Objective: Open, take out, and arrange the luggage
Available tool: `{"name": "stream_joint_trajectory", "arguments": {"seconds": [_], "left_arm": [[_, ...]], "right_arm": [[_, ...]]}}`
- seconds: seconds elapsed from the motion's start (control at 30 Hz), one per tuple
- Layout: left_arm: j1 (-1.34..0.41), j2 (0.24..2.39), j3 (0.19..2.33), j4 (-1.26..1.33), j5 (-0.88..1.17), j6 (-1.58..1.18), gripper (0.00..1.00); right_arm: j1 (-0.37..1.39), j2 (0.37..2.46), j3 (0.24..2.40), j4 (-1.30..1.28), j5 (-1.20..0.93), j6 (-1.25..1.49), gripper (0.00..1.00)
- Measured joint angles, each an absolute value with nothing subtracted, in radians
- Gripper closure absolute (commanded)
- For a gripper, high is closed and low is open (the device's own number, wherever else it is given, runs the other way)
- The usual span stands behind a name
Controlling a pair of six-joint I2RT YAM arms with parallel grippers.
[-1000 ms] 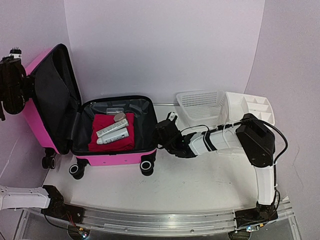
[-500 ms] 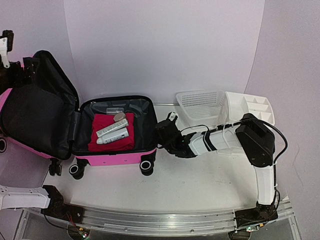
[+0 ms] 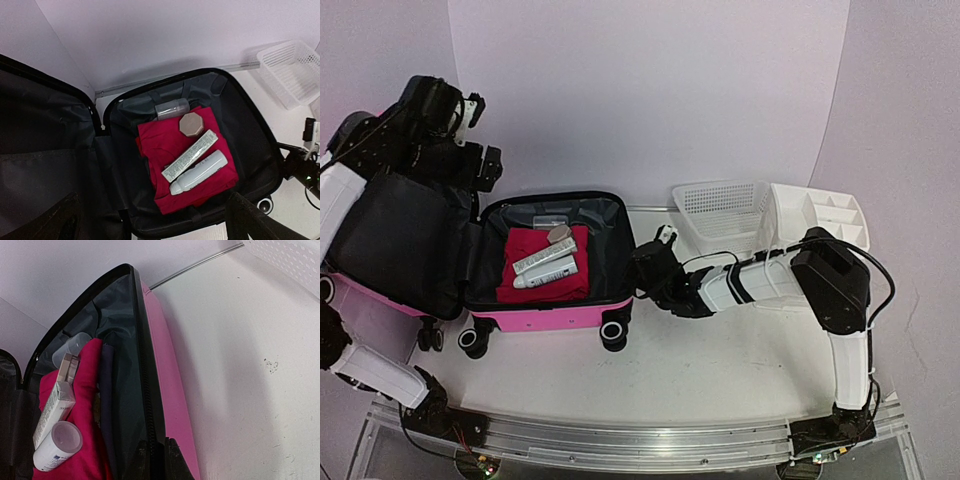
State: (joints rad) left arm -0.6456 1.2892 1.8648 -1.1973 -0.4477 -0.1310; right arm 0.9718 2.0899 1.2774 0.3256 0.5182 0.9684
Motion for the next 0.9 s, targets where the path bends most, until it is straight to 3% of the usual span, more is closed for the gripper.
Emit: {"name": "stream_joint_trajectory", "arguments": {"seconds": [0.37,0.9], "left_arm": [[-0.368,1.440,1.956,-1.320,-0.350,-0.168,0.02],[-0.368,1.509,1.658,-1.167,-0.032,-0.245,0.06]], "right_arm": [[0.971,2.086,1.266,0.339,0.514,0.964,1.00],[0.994,2.038,1.249,0.241,0.518,0.994,1.00]]}}
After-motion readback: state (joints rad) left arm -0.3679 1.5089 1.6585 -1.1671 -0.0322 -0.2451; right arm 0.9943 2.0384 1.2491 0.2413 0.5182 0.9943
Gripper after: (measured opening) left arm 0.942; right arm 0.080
